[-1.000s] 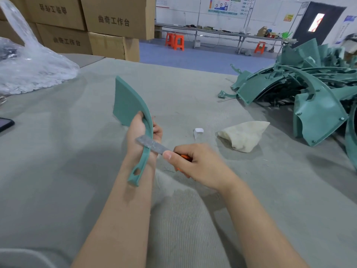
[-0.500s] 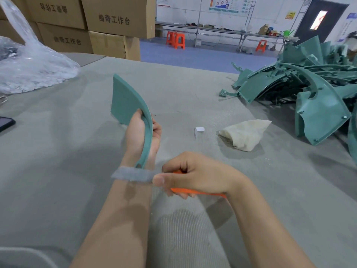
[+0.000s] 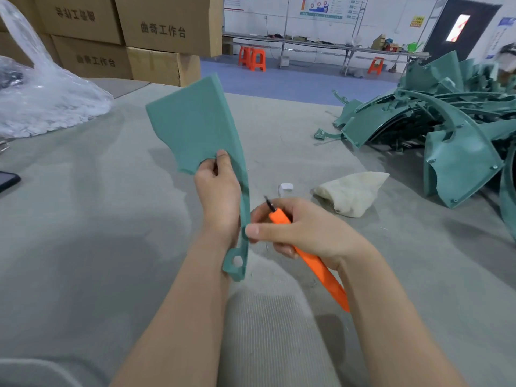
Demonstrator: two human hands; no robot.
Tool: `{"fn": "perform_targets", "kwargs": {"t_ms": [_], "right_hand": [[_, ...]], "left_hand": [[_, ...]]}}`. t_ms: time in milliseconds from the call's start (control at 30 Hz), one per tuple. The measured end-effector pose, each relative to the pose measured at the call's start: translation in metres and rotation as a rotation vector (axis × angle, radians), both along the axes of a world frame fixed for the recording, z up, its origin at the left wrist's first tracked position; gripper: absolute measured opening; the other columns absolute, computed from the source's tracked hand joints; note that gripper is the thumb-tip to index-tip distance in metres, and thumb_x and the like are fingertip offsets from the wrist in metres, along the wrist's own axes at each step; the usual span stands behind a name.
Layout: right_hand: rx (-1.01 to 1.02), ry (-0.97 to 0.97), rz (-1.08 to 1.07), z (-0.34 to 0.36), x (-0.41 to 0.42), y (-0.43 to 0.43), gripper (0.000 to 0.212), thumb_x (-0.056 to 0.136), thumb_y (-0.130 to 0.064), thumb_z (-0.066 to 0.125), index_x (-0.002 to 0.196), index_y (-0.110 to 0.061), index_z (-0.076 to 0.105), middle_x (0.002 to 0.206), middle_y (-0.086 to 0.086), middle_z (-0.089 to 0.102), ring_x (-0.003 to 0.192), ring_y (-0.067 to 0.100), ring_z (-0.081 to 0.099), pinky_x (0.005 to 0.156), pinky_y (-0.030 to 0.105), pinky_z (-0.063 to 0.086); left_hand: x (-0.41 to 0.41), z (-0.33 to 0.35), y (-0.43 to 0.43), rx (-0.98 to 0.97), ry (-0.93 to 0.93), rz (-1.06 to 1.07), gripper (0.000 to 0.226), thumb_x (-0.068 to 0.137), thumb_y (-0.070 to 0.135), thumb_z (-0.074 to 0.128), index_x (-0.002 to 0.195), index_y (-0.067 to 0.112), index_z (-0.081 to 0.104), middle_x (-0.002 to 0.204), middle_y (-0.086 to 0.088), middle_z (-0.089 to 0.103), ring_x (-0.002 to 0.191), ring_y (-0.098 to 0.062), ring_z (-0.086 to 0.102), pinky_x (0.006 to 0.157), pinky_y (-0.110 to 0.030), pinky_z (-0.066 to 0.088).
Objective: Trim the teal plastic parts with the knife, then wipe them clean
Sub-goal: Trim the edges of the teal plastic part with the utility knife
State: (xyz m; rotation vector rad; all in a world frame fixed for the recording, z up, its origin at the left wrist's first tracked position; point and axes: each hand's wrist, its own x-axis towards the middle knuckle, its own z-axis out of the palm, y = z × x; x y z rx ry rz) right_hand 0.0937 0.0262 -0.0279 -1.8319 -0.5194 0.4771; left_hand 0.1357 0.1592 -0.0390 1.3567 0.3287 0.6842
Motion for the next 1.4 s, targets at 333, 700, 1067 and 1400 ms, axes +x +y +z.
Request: {"fn": "perform_targets", "kwargs": {"t_ms": [333,700,1067,1400], "right_hand": [[0.053,-0.049,-0.212,-0.004,0.005,0.011,0.013,0.087,-0.006,0.062,0.075,-0.011,0.059,0.058,-0.001,0.062,0.04,0.008,0.039,0.04,0.018,0.032],[0.035,-0.191,-0.59,-0.014,0.02,-0.001,0.023,0.088,-0.022,0.061,0.085,0.001,0.058,0.054,0.001,0.051,0.047,0.014,0.041,0.047,0.026,0.037],[0.064,-0.248,-0.431,-0.011,0.016,-0.003,0.026,0.081,-0.026,0.075,0.078,-0.008,0.057,0.048,-0.007,0.039,0.049,0.013,0.036,0.047,0.023,0.033],[0.263,-0.217,-0.909,-0.012,0.032,-0.032,0.05,0.092,-0.045,0.059,0.082,0.003,0.047,0.068,0.01,0.044,0.056,0.02,0.042,0.053,0.032,0.037]], "left_hand": [[0.0,-0.001,-0.006,0.062,0.001,0.001,0.045,0.102,0.023,0.043,0.061,0.017,0.027,0.055,0.004,0.026,0.044,-0.006,0.026,0.045,-0.019,0.025],[-0.002,-0.001,-0.011,0.043,0.031,-0.045,0.045,0.1,0.024,0.046,0.059,0.017,0.028,0.046,0.01,0.026,0.038,-0.005,0.028,0.042,-0.017,0.024],[-0.003,-0.002,-0.02,0.145,0.009,-0.165,0.044,0.1,0.021,0.047,0.06,0.017,0.028,0.04,0.013,0.026,0.04,-0.004,0.028,0.043,-0.017,0.024],[-0.003,-0.005,-0.03,0.262,0.059,-0.404,0.041,0.095,0.02,0.056,0.06,0.018,0.035,0.052,0.003,0.032,0.045,-0.006,0.029,0.046,-0.022,0.023]]}}
